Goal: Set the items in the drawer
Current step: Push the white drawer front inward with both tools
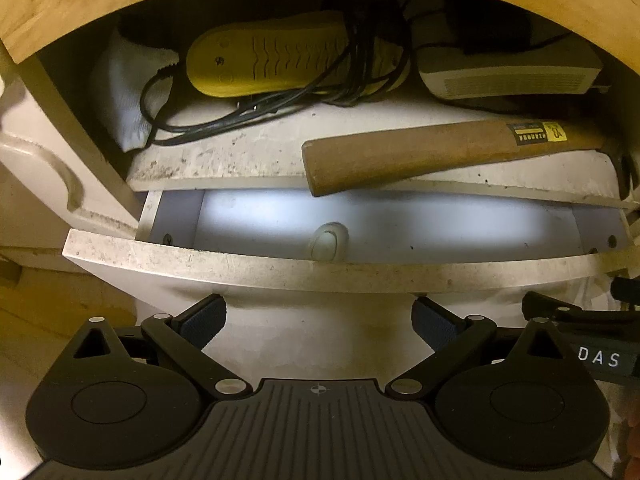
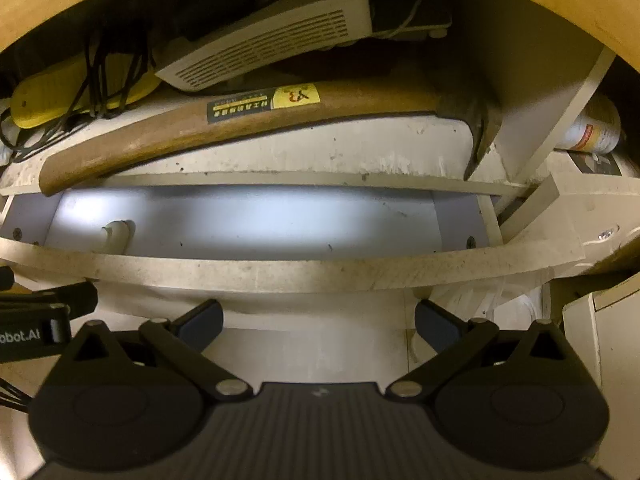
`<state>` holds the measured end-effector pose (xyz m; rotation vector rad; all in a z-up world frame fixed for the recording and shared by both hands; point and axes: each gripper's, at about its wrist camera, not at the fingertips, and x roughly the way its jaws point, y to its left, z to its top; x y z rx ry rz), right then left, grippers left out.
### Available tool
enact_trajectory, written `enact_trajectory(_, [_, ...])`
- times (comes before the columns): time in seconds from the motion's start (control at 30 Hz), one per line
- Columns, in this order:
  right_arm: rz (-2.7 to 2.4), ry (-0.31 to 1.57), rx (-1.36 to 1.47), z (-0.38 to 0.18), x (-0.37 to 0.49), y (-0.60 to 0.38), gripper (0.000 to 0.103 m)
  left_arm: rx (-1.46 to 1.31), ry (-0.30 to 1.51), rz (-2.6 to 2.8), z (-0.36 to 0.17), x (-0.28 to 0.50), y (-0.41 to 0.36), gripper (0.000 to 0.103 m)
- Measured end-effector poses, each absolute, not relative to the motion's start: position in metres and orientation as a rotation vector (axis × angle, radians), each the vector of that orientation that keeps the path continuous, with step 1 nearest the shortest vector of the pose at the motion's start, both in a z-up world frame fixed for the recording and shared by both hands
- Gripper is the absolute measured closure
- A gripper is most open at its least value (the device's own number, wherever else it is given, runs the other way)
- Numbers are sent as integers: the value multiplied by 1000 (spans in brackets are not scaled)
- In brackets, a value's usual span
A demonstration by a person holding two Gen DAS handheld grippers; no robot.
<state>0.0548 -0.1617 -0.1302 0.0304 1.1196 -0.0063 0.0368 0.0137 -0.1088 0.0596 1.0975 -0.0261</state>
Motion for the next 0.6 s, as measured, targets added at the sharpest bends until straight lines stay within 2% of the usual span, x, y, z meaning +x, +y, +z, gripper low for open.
enact_trajectory(0.6, [-13, 1003, 33, -126, 34, -162, 0, 87, 1000, -8, -120, 35, 12, 1])
